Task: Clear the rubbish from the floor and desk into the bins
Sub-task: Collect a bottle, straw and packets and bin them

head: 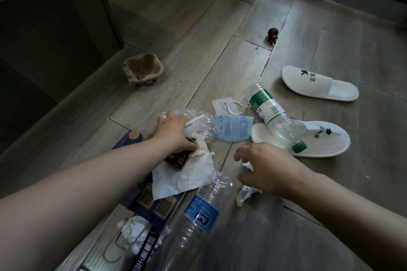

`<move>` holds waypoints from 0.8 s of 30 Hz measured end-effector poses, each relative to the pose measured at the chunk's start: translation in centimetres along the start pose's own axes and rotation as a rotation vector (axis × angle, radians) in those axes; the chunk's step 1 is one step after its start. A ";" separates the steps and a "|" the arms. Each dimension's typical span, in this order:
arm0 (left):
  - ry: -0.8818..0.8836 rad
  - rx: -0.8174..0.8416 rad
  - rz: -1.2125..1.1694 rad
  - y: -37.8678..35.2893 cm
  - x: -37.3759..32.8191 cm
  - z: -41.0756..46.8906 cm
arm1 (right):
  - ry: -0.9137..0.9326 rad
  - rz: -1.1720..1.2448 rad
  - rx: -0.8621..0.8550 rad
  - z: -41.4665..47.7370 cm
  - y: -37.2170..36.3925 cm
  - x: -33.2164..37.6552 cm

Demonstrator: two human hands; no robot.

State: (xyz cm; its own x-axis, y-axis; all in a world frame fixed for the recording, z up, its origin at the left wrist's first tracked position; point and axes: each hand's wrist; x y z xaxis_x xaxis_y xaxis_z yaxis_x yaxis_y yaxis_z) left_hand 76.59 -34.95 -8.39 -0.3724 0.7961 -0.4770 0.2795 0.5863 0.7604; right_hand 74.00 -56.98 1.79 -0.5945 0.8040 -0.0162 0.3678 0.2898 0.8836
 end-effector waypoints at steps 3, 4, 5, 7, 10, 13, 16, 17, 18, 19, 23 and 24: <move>0.025 -0.013 0.019 0.2 -0.1 0.3 | -0.002 -0.005 0.008 0.0 -0.3 -0.1; 0.034 -0.015 0.012 0.3 0.0 0.3 | -0.003 -0.006 0.011 0.0 -0.4 -0.1; 0.043 -0.010 -0.008 0.5 0.1 0.4 | -0.004 -0.006 0.013 0.0 -0.4 -0.2; 0.061 0.034 -0.053 1.0 0.2 0.7 | -0.009 -0.001 0.017 -0.1 -0.6 -0.3; 0.104 0.202 -0.038 2.4 -0.1 0.9 | -0.012 -0.003 0.025 -0.2 -0.7 -0.3; 0.125 0.319 -0.054 3.3 -1.0 1.0 | -0.018 -0.009 0.004 -0.2 -0.7 -0.3; 0.179 0.230 -0.088 2.4 -1.8 0.6 | -0.020 -0.005 -0.007 -0.2 -0.4 -0.1; 0.203 0.181 -0.071 1.7 -2.1 0.3 | -0.018 -0.006 -0.006 -0.2 -0.4 0.0; 0.216 0.142 -0.044 1.0 -2.3 0.1 | -0.016 -0.004 -0.003 -0.2 -0.4 0.0; 0.219 0.112 -0.022 0.4 -2.5 0.0 | -0.016 -0.002 0.001 -0.2 -0.4 0.0; 0.218 0.014 -0.012 -1.1 -2.6 0.2 | -0.012 -0.009 0.018 -0.5 -0.7 -0.1; 0.218 0.000 0.000 -1.3 -2.6 0.3 | -0.014 -0.010 0.023 -0.5 -0.9 -0.2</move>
State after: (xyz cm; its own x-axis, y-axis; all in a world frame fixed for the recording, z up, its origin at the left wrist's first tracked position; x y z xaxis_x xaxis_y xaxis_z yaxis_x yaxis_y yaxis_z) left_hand 77.47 -37.72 -8.31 -0.5551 0.7447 -0.3705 0.2793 0.5864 0.7603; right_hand 73.39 -57.64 1.30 -0.5881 0.8081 -0.0319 0.3780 0.3095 0.8725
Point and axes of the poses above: each hand's wrist, its own z-axis towards the middle knuckle, its own y-axis out of the back of the hand, x = y × z, and after that the axes turned 13 degrees about -z, right-handed
